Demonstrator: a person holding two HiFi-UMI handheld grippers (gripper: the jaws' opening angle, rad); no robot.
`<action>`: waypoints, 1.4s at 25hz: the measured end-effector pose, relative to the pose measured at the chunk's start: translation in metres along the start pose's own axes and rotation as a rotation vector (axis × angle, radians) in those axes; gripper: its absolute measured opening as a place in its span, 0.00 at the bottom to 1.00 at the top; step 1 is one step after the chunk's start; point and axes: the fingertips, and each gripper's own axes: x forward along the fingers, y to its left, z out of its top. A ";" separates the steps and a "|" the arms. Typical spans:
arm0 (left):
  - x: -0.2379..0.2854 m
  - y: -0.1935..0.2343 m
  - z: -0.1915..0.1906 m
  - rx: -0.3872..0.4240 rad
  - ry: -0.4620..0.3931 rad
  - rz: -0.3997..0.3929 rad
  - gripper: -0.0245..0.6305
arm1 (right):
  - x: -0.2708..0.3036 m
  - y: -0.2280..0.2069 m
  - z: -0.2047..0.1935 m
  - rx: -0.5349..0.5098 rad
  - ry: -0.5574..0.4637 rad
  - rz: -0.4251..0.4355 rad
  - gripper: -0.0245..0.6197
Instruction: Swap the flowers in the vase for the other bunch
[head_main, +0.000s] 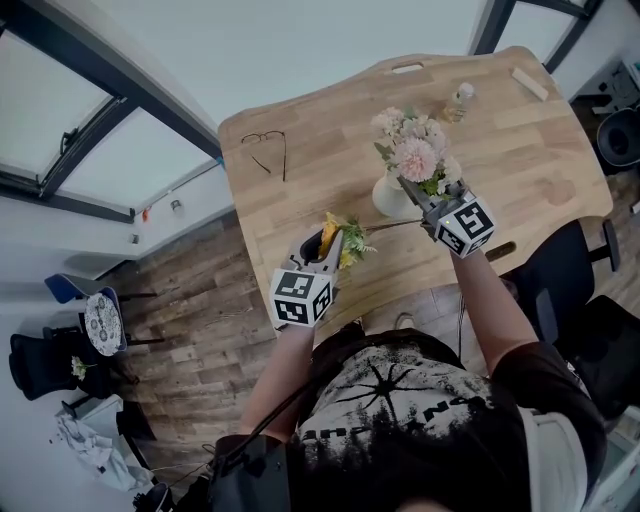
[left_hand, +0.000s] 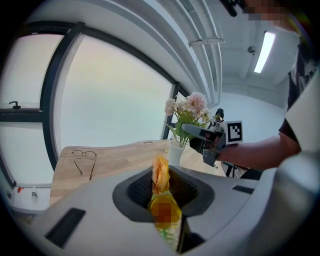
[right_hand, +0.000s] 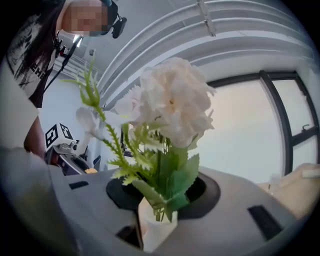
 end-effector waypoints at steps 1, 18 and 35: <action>0.001 0.000 0.000 0.000 0.002 -0.001 0.16 | 0.000 0.000 -0.004 0.003 0.007 0.001 0.25; 0.004 0.001 -0.010 -0.007 0.025 -0.008 0.16 | -0.005 0.003 -0.055 -0.081 0.184 -0.045 0.47; 0.004 -0.001 -0.011 -0.013 0.018 0.002 0.16 | -0.007 0.006 -0.085 -0.034 0.272 -0.049 0.51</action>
